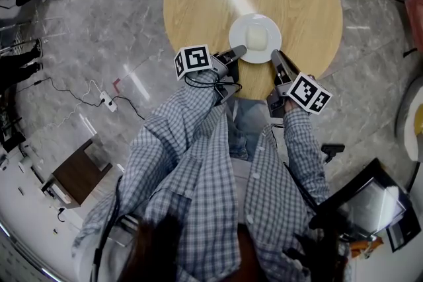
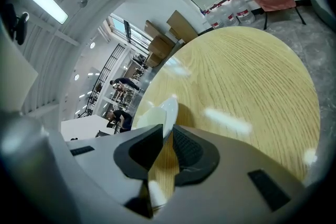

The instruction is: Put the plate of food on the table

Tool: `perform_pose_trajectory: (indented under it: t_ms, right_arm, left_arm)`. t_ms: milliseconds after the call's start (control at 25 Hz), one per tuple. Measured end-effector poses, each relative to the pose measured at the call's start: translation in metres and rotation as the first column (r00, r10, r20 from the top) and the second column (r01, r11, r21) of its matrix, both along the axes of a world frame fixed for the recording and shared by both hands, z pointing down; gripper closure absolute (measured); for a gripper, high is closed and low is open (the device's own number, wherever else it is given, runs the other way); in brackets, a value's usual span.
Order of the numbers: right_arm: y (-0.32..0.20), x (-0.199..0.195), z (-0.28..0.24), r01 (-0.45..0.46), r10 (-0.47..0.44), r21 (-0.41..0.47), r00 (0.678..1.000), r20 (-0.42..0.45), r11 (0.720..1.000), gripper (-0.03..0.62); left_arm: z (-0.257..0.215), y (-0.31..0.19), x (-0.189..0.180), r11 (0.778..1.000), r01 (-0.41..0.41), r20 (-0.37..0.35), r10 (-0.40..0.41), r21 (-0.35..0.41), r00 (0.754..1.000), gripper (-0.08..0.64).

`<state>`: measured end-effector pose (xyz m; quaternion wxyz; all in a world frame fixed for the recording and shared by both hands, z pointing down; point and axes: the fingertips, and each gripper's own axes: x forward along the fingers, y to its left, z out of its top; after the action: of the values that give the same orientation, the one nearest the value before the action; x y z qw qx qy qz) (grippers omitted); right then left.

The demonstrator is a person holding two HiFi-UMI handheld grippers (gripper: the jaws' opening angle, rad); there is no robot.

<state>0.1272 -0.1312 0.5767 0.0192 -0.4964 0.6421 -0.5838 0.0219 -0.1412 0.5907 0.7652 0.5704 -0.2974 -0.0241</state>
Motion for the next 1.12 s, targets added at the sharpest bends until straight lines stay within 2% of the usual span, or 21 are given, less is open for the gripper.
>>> perform_pose_trajectory:
  t_ms: [480, 840, 1120]
  right_arm:
    - [0.001, -0.002, 0.017, 0.007, -0.008, -0.044, 1.0, -0.02, 0.999, 0.528]
    - [0.003, 0.001, 0.02, 0.003, -0.006, -0.062, 0.999, -0.048, 0.998, 0.528]
    - [0.003, 0.003, 0.025, 0.009, -0.016, -0.082, 0.997, -0.08, 0.997, 0.528]
  left_arm:
    - [0.013, 0.004, -0.002, 0.999, -0.039, 0.068, 0.041, -0.027, 0.997, 0.532]
    - [0.014, 0.004, 0.002, 0.989, -0.144, 0.129, 0.147, -0.034, 0.981, 0.532]
    - [0.011, 0.008, 0.009, 0.968, -0.249, 0.145, 0.248, -0.009, 0.958, 0.519]
